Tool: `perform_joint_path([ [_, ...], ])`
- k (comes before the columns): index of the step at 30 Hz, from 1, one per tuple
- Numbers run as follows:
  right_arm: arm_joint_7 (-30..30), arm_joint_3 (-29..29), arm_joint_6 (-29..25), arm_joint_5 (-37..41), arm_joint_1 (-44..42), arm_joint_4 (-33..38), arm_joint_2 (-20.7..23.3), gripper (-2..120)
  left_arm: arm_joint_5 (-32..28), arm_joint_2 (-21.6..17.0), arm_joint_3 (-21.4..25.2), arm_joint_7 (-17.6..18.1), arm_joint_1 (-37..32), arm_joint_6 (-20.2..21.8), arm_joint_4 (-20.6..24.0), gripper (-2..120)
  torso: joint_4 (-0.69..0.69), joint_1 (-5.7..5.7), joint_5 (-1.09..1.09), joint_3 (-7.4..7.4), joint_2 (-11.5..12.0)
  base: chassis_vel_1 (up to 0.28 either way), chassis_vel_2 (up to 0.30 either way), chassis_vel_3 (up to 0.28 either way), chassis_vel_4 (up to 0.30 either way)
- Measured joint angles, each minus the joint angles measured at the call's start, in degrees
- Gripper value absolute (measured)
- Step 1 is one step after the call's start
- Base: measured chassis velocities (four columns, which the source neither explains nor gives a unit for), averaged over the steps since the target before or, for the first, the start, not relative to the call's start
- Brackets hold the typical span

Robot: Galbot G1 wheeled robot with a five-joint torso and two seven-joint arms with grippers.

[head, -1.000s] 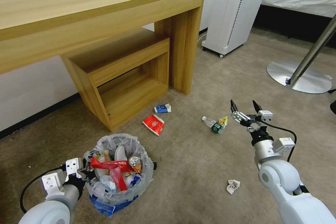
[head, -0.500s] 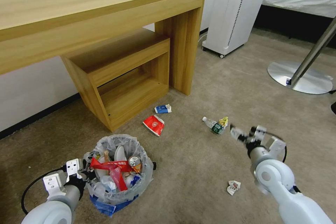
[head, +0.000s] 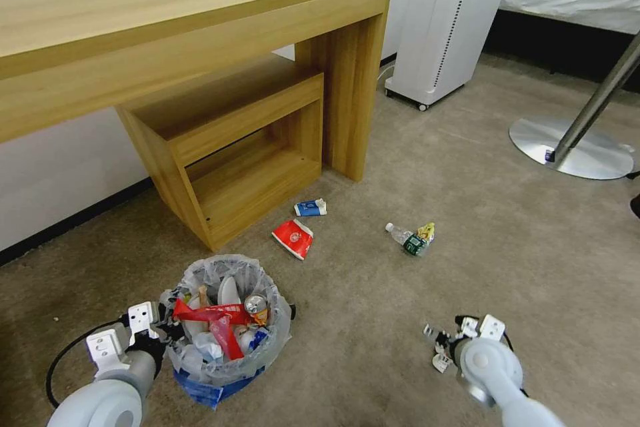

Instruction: Pick up the trash bin and place the garbage on the floor into it.

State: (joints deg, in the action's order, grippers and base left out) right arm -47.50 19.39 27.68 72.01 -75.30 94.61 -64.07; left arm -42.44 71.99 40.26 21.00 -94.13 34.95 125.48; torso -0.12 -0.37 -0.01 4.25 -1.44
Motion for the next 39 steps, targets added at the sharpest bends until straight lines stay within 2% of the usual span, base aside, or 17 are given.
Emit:
perform_joint_path([
  [2,0.6,-0.2,0.0,-0.9,-0.2,-1.2,-0.1,100,0.3,0.3,-0.2,-0.1,0.2,-0.1,-0.3,0,0.00,0.00,0.00,0.00,0.0,0.000,0.000,0.000,0.000],
  [5,4.5,-1.8,-0.7,-5.0,0.5,-6.1,0.3,100,1.5,1.3,-0.7,-0.5,0.3,-0.5,-0.8,0,0.00,0.00,-0.01,0.00,0.0,0.000,0.000,0.000,0.000],
  [17,7.8,-4.8,-1.5,-8.2,3.8,-8.9,2.3,99,2.3,2.4,-0.7,-0.8,0.3,-1.0,-1.0,0,0.00,0.00,0.00,0.00,0.0,0.000,0.000,0.000,0.000],
  [24,9.3,-6.3,-3.1,-11.1,4.7,-11.1,1.3,82,2.3,2.2,-0.6,-0.9,0.2,-1.4,-0.7,0,0.00,0.00,0.00,0.00,0.0,0.000,0.000,0.000,0.000],
  [25,9.6,-6.5,-3.4,-11.6,4.7,-11.2,1.1,79,2.3,2.2,-0.6,-0.9,0.2,-1.5,-0.7,0,0.01,0.00,0.00,0.00,0.0,0.000,0.000,0.000,0.000],
  [26,9.8,-6.6,-3.7,-12.2,4.6,-11.2,1.0,70,2.5,2.3,-0.7,-1.1,0.3,-1.6,-0.8,0,0.00,0.00,0.00,0.00,0.0,0.000,0.000,0.000,0.000],
  [28,9.8,-6.6,-3.8,-12.3,4.5,-11.2,1.0,69,2.5,2.4,-0.8,-1.1,0.3,-1.7,-0.9,0,0.00,0.00,0.00,0.00,0.0,0.000,0.000,0.000,0.000],
  [30,10.0,-6.6,-4.0,-12.7,4.3,-11.0,0.9,56,2.8,2.7,-1.2,-1.3,0.4,-1.9,-1.2,0,0.00,0.00,0.01,0.00,0.0,0.000,0.000,0.000,0.000],
  [32,10.0,-6.7,-4.1,-12.9,4.3,-11.0,0.9,52,2.9,2.8,-1.3,-1.4,0.5,-2.0,-1.2,0,0.00,0.00,0.01,0.00,0.0,0.000,0.000,0.000,0.000],
  [34,10.1,-6.7,-4.6,-13.4,4.1,-11.1,0.7,40,2.9,2.9,-1.6,-1.4,0.7,-2.1,-1.3,0,0.00,0.00,0.00,0.00,0.0,0.000,0.000,0.000,0.000],
  [38,10.2,-6.7,-4.7,-13.7,3.9,-11.0,0.7,36,2.9,2.9,-1.6,-1.4,0.7,-2.1,-1.4,0,0.00,0.00,0.00,0.00,0.0,0.000,0.000,0.000,0.000],
  [39,10.3,-6.7,-4.8,-13.9,3.6,-10.8,0.7,29,2.9,2.9,-1.6,-1.5,0.7,-2.1,-1.5,0,0.00,0.00,0.00,0.00,0.0,0.000,0.000,0.000,0.000],
])
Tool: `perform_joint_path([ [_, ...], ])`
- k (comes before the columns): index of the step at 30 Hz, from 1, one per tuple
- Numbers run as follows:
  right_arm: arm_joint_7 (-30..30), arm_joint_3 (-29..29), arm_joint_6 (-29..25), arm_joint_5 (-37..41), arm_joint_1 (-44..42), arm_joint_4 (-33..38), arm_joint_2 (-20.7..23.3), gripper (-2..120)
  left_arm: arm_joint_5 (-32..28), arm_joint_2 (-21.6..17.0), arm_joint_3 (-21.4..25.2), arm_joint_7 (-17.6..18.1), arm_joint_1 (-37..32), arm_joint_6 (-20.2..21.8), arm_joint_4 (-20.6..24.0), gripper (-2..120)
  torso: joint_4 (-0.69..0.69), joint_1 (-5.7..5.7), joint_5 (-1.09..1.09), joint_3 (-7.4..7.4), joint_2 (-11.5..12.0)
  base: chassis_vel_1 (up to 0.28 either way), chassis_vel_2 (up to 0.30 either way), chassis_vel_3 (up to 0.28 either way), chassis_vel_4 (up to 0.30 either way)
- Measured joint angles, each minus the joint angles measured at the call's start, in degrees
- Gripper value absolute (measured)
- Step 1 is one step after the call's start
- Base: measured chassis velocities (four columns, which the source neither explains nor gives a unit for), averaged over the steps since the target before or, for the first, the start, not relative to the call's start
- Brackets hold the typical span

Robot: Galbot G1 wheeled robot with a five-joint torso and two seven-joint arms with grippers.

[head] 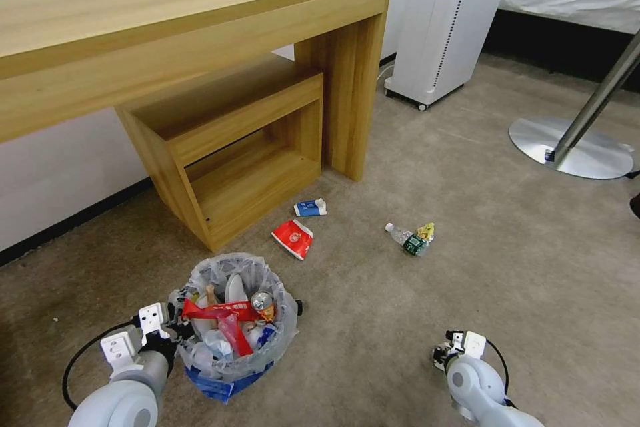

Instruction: Pick up the trash bin and place the garbage on the floor into it.

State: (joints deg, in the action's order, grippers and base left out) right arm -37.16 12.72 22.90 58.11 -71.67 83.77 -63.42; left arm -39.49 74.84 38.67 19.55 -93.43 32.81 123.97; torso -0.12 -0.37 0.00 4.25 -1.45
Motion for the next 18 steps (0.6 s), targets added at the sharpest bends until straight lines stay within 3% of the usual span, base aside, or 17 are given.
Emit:
perform_joint_path([
  [3,0.6,0.4,-0.1,-0.6,-0.9,0.9,0.3,12,0.4,0.1,-0.2,-0.2,0.0,-0.4,-0.5,0,0.00,0.00,0.00,0.00,0.0,0.000,0.000,0.000,0.000],
  [7,2.2,0.4,-1.1,-1.7,-1.4,1.0,0.6,0,0.4,0.2,-0.3,-0.3,0.2,-0.5,-0.6,0,0.00,0.00,0.00,0.00,0.0,0.000,0.000,0.000,0.000],
  [12,6.0,0.8,-3.5,-2.2,-2.4,1.9,1.2,0,0.4,0.0,-0.3,-0.3,0.2,-0.5,-0.6,0,0.00,0.00,0.01,0.00,0.0,0.000,0.000,0.000,0.000],
  [14,11.0,0.7,-8.7,-3.7,-3.1,2.7,1.7,0,0.4,0.0,-0.2,-0.3,0.2,-0.5,-0.6,0,0.00,0.00,-0.01,0.00,0.0,0.000,0.000,0.000,0.000],
  [15,11.0,0.7,-8.7,-3.7,-3.1,2.7,1.7,0,0.4,0.0,-0.2,-0.3,0.2,-0.5,-0.6,0,0.00,0.00,-0.01,0.00,0.0,0.000,0.000,0.000,0.000],
  [17,17.5,0.6,-15.1,-4.9,-3.5,4.7,2.7,0,0.3,-0.2,-0.1,-0.3,0.2,-0.5,-0.5,0,-0.01,0.00,-0.01,0.00,0.0,0.000,0.000,0.000,0.000],
  [18,17.5,0.6,-15.1,-4.9,-3.5,4.7,2.7,0,0.3,-0.2,-0.1,-0.3,0.2,-0.5,-0.5,0,-0.01,0.00,-0.01,0.00,0.0,0.000,0.000,0.000,0.000],
])
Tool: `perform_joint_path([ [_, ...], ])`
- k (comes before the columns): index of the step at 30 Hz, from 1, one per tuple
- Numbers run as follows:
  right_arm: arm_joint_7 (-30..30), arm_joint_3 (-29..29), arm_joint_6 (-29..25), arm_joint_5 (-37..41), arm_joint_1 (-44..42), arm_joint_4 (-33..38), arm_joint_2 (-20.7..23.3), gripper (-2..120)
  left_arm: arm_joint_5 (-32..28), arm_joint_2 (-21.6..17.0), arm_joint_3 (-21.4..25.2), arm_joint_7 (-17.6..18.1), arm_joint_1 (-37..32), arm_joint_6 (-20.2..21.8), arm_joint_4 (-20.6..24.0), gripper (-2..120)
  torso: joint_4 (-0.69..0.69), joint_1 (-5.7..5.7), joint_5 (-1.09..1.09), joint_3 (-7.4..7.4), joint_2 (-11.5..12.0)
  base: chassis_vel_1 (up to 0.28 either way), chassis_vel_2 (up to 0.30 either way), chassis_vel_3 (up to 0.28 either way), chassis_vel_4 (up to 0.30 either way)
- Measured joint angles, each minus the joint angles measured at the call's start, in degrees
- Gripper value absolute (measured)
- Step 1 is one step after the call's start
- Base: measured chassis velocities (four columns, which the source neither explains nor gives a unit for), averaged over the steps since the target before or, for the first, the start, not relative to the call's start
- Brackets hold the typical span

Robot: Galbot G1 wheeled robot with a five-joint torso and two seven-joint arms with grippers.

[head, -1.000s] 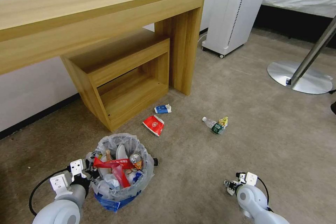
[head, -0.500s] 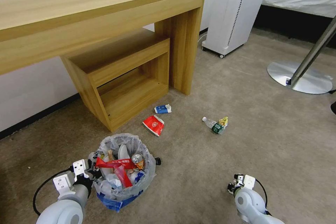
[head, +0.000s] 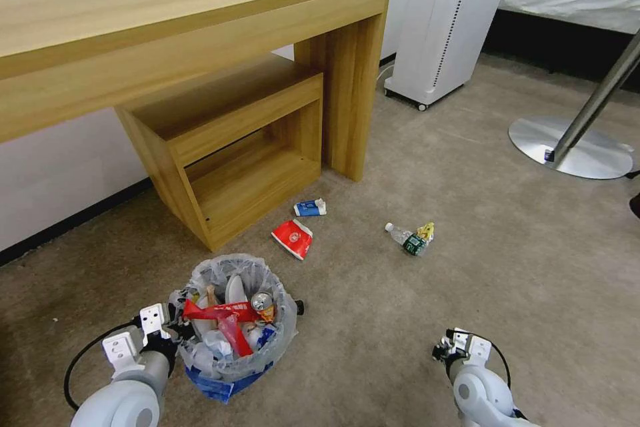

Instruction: Pick up the trash bin and place the garbage on the floor into it.

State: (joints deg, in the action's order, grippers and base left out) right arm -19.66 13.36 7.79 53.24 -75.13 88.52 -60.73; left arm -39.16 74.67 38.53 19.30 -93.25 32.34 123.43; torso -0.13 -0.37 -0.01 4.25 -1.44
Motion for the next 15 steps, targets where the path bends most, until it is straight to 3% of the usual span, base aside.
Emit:
perform_joint_path([
  [2,10.3,-0.4,-9.8,-0.5,0.6,4.4,2.3,0,-0.1,-0.1,0.0,0.1,0.0,0.0,0.3,0,0.00,0.00,0.01,0.00,0.0,0.000,0.000,0.000,0.000],
  [4,13.0,-0.8,-12.5,-0.5,1.2,5.9,3.1,0,-0.1,-0.1,0.0,0.1,0.0,0.0,0.4,0,0.00,0.00,0.02,0.00,0.0,0.000,0.000,0.000,0.000],
  [7,23.1,-4.3,-20.1,0.9,5.2,13.1,6.2,0,-0.1,0.2,-0.2,0.2,-0.1,0.2,0.9,0,0.01,0.00,0.02,0.00,0.0,0.000,0.000,0.000,0.000],
  [11,29.5,-10.5,-23.2,3.8,11.4,18.6,8.9,0,0.1,0.3,-0.4,0.4,-0.2,0.5,1.5,0,0.02,0.00,0.01,0.00,0.0,0.000,0.000,0.000,0.000],
  [15,31.9,-16.1,-23.3,6.2,16.4,21.7,10.6,0,0.1,0.5,-0.4,0.8,-0.2,0.8,2.0,0,0.00,0.00,0.01,0.01,0.0,0.000,0.000,0.000,0.000],
])
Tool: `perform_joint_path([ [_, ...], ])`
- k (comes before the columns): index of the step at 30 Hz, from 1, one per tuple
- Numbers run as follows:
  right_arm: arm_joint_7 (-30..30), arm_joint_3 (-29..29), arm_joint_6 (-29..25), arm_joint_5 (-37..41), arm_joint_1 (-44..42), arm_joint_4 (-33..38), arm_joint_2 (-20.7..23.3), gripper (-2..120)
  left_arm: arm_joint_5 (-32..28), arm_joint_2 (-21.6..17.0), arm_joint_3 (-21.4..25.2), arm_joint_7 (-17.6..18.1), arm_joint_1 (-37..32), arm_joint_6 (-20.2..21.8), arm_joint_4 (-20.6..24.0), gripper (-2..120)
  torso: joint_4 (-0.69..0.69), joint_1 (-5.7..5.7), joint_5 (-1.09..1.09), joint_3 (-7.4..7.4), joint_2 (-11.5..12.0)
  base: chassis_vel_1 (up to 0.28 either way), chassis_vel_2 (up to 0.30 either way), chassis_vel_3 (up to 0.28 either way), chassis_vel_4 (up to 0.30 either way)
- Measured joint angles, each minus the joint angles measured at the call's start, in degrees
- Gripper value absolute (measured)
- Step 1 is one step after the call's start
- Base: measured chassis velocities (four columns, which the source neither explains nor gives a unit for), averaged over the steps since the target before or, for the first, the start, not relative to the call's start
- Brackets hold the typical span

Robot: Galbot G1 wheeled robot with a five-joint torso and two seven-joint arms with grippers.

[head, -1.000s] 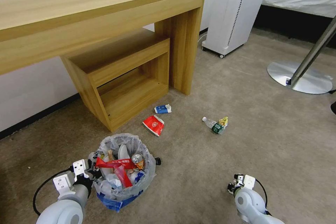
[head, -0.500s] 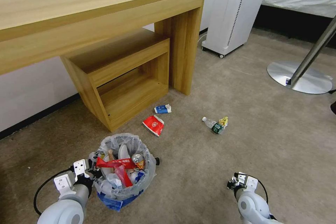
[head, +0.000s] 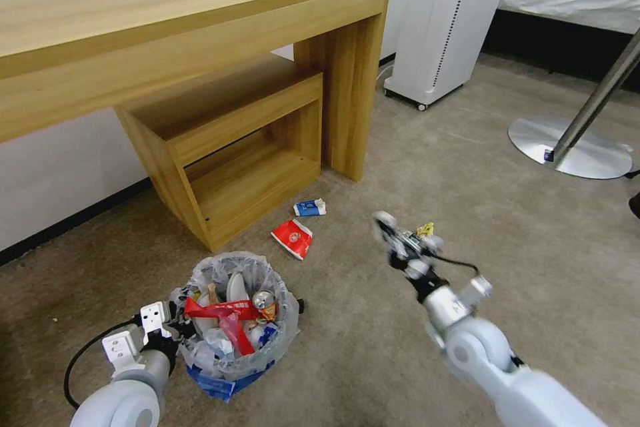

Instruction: Pick up the trash bin and place the garbage on the floor into it.

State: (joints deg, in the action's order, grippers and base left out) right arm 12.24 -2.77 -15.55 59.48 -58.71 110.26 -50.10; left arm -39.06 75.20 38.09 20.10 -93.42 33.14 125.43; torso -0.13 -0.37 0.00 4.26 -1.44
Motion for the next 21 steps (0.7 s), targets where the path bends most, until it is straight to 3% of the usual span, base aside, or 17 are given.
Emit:
perform_joint_path([
  [2,0.2,-8.3,1.4,4.2,7.7,3.0,1.5,0,0.0,0.3,0.0,0.3,0.0,0.3,0.7,0,0.02,0.00,0.01,0.00,0.0,0.000,0.000,0.000,0.000],
  [5,-2.1,-12.9,3.8,7.6,12.3,4.7,1.9,0,0.0,0.5,0.0,0.5,0.0,0.4,1.0,0,0.00,0.00,-0.02,-0.01,0.0,0.000,0.000,0.000,0.000],
  [8,-13.2,-23.0,9.2,14.4,22.0,6.5,0.8,0,0.1,1.0,-0.1,0.7,0.0,0.6,1.4,0,0.01,0.00,0.00,0.00,0.0,0.000,0.000,0.000,0.000],
  [9,-13.2,-23.0,9.2,14.4,22.0,6.5,0.8,0,0.1,1.0,-0.1,0.7,0.0,0.6,1.4,0,0.01,0.00,0.00,0.00,0.0,0.000,0.000,0.000,0.000],
  [12,-24.0,-31.2,15.1,18.4,28.7,5.9,-3.0,0,0.4,1.7,-0.2,0.8,0.2,0.7,1.7,0,0.01,0.00,0.00,0.00,0.0,0.000,0.000,0.000,0.000],
  [21,-39.8,-39.5,22.8,23.6,33.7,2.2,-13.4,0,0.6,2.3,0.4,0.9,0.1,0.7,2.3,0,0.02,0.00,0.01,-0.01,0.0,0.000,0.000,0.000,0.000],
])
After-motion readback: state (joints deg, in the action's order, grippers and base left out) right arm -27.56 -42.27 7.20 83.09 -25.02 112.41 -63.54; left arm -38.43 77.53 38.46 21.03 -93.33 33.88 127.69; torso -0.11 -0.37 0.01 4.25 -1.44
